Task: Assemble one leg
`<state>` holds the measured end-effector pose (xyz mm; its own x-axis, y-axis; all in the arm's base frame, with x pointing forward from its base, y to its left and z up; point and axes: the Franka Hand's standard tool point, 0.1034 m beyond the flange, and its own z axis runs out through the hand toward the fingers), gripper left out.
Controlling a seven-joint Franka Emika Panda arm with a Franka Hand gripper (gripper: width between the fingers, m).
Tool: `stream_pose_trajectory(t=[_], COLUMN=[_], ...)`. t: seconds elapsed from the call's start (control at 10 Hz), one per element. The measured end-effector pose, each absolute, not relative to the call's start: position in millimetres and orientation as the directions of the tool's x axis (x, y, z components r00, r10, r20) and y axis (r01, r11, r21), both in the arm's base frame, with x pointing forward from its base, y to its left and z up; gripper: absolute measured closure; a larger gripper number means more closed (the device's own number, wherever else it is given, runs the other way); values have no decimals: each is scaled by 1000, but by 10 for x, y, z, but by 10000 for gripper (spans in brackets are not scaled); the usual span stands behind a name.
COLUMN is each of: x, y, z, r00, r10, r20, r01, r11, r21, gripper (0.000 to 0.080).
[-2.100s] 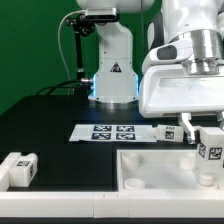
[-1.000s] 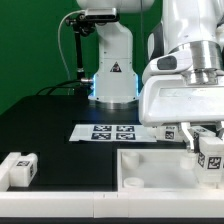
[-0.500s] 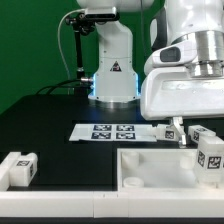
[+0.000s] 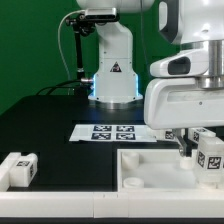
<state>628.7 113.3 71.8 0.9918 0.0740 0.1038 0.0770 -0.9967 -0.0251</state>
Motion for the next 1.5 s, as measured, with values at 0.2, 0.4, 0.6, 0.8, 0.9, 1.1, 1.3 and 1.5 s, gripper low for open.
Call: stream_pose_trajectory(t=[0.2, 0.4, 0.6, 0.8, 0.9, 1.1, 1.3, 1.5], x=[6296, 6303, 6302, 6301, 6304, 6312, 6325, 6325], y=[1143, 1139, 1142, 1148, 1146, 1109, 1114, 1190], z=[739, 733, 732, 732, 723, 717, 718, 720], r00=[998, 999, 998, 979, 961, 886, 706, 528], r10=[67, 40, -58, -202, -274, -459, -708, -849], r20=[22, 30, 27, 22, 29, 59, 20, -14], r01=[67, 41, -57, -201, -273, -455, -701, -843], r11=[-997, -999, -998, -979, -961, -887, -703, -522], r21=[-30, -30, -34, -39, -43, -80, -122, -131], gripper=[150, 248, 515, 515, 515, 515, 515, 515])
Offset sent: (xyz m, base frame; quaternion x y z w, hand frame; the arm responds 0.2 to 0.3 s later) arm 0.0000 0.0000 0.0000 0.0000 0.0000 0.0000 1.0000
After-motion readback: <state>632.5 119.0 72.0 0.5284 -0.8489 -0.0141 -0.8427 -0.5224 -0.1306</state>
